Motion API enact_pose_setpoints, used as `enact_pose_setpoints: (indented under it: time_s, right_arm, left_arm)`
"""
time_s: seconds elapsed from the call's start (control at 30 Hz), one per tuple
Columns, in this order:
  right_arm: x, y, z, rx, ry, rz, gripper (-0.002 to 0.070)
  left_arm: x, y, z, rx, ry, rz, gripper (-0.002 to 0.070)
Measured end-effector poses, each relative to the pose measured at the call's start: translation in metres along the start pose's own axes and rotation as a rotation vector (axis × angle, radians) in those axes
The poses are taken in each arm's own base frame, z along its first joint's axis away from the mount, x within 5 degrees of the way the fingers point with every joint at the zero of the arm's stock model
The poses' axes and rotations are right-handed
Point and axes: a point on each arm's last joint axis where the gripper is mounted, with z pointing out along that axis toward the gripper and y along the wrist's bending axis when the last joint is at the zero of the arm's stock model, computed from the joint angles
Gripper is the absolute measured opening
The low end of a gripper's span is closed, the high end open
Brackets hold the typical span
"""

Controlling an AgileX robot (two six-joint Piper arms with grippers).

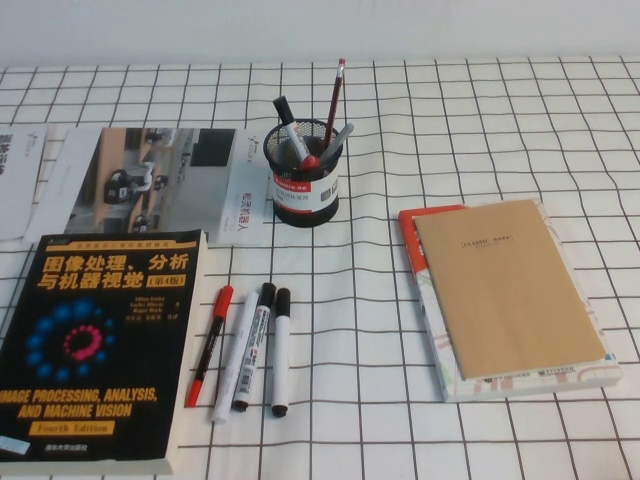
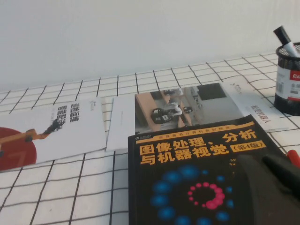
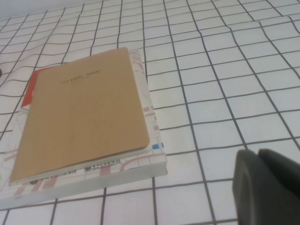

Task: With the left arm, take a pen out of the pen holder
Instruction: 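Take a marker out of the pen holder and lay it on the table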

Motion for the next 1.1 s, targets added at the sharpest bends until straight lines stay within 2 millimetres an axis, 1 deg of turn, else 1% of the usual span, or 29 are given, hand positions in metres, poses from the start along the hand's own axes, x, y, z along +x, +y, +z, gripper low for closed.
enact_pose_setpoints:
  time_s: [0.4, 1.1]
  right_arm:
    - [0.0, 0.0, 0.0, 0.0, 0.0, 0.0, -0.0017]
    - [0.0, 0.0, 0.0, 0.0, 0.0, 0.0, -0.0017]
  left_arm:
    - [0.023, -0.002, -0.003, 0.012, 0.235, -0.039, -0.0002]
    - [0.024, -0.003, -0.003, 0.019, 0.242, -0.063, -0.0002]
